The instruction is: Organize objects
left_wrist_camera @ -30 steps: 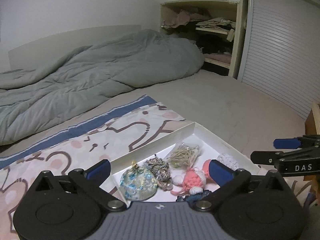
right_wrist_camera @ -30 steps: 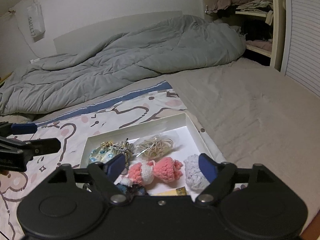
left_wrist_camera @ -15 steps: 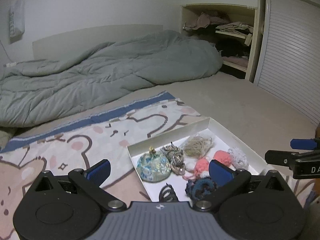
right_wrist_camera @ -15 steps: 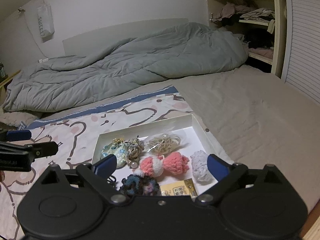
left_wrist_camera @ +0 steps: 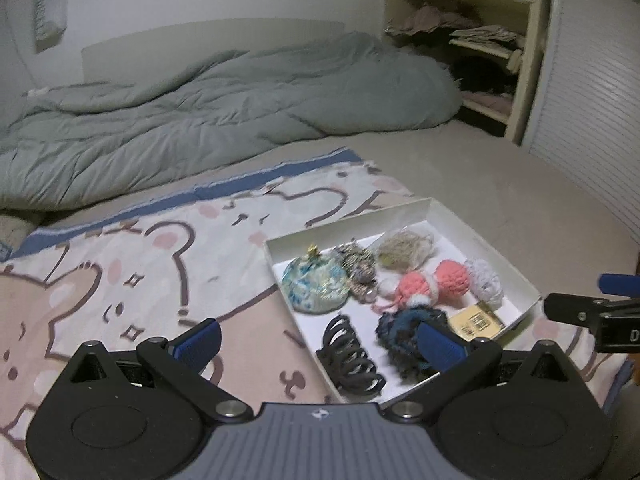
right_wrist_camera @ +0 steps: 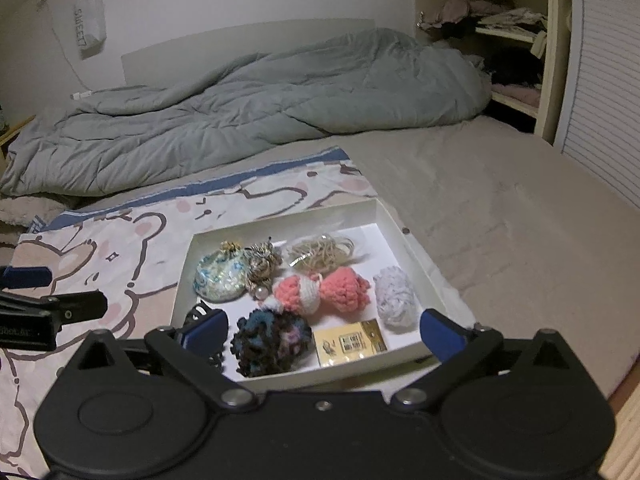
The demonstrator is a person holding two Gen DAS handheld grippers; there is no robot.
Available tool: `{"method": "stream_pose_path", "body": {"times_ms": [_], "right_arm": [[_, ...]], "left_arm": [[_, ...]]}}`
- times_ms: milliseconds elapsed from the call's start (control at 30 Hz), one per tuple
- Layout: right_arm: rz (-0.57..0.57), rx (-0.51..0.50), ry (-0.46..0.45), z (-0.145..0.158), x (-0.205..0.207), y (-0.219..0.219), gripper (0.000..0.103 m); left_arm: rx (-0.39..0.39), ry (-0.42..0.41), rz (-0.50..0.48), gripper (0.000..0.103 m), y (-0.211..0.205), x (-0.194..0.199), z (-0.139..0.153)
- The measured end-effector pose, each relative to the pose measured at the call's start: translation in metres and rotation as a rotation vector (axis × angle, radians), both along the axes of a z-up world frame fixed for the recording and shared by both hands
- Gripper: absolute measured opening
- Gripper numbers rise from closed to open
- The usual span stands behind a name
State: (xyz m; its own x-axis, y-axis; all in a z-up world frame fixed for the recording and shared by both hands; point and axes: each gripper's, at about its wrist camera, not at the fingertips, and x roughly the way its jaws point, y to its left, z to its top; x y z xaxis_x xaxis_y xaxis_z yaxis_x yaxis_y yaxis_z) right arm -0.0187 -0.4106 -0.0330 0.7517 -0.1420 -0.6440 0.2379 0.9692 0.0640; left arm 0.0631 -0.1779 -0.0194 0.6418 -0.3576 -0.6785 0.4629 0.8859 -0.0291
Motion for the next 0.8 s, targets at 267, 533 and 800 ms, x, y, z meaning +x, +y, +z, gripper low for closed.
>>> {"method": "stream_pose_path", "body": {"times_ms": [267,533,800], "right_arm": [[-0.008,-0.016,0.025,-0.0051,-0.0014,0.0027,0.103],[-0.019,-0.001,0.037,-0.0056,-0.0022,0.0036,0.103],[-0.022,0.000,0.058,-0.0083,-0.0005,0.0040,0.103]], "left_arm": [[0.012,0.040,0.019,0.103,0.0088,0.0024,-0.0074],[0.024,0.048,0.021,0.103,0.0102,0.0050,-0.0103],[0.023,0.047,0.018,0.103,0.0109,0.0048,-0.0102]]}}
